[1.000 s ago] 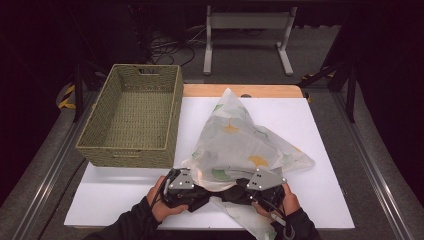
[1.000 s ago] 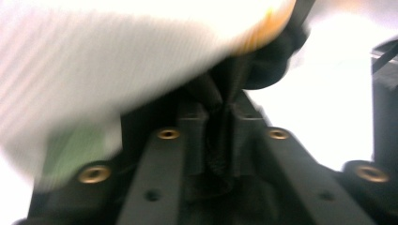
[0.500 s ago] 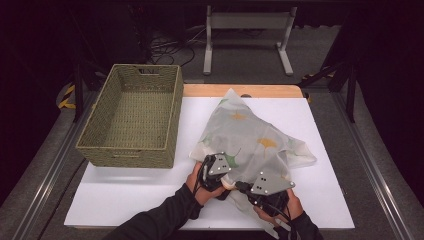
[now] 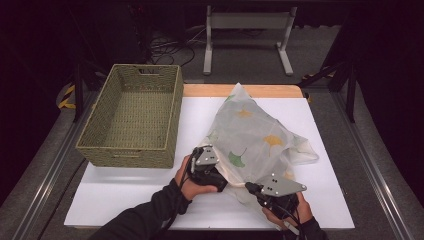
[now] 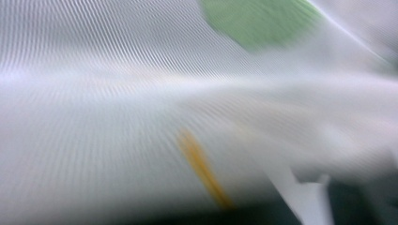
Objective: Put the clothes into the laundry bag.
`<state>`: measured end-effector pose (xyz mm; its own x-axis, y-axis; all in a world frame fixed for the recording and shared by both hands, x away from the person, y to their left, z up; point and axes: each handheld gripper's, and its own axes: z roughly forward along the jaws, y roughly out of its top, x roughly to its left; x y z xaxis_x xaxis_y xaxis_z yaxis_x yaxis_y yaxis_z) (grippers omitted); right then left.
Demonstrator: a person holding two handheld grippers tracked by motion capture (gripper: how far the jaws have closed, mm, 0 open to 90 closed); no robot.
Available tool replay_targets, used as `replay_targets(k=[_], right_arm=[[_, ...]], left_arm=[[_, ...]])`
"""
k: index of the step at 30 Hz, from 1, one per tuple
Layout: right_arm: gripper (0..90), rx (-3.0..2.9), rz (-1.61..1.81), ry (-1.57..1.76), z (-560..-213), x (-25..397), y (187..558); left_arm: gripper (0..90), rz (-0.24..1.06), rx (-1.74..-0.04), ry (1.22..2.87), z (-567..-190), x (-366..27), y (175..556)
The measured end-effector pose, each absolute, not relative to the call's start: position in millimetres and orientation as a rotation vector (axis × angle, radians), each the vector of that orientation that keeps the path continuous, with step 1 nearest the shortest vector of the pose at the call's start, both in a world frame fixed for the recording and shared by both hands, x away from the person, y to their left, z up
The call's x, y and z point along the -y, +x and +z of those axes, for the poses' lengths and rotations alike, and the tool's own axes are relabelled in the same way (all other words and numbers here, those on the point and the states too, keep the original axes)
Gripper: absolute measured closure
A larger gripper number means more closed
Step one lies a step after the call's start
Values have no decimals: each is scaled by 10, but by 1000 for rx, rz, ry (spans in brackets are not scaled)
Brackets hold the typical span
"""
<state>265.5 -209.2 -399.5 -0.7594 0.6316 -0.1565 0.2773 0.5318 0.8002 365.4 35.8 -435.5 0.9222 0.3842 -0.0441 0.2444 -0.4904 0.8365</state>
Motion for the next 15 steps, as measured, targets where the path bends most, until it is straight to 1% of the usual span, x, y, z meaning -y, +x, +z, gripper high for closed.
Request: replay_targets(k=[1,3,4,7,9,11,13,15], right_arm=[[896,-2342,1112,742,-3993,2090,2653],[896,-2341,1111,741,-3993,2084,2656],[896,-2342,1112,742,-3992,2079,2657],[895,-2352,1112,733,-3995,2037,2660],[896,-2356,1109,731,-4000,2017,2661],[896,-2377,1089,714,-4030,1966,2672],[895,-2391,1075,714,-4061,1944,2684],[895,-2400,1065,715,-4088,1935,2697]], left_arm=[[256,167,-431,2123,-4341,-434,3617],[206,191,-405,2153,-4341,-573,3537],[203,166,-397,2183,-4369,-632,3505],[197,191,-396,2287,-4491,-666,3474],[201,169,-415,2294,-4551,-661,3488],[252,184,-436,2324,-4650,-622,3554],[257,175,-424,2310,-4658,-605,3585],[347,190,-414,2303,-4654,-608,3604]])
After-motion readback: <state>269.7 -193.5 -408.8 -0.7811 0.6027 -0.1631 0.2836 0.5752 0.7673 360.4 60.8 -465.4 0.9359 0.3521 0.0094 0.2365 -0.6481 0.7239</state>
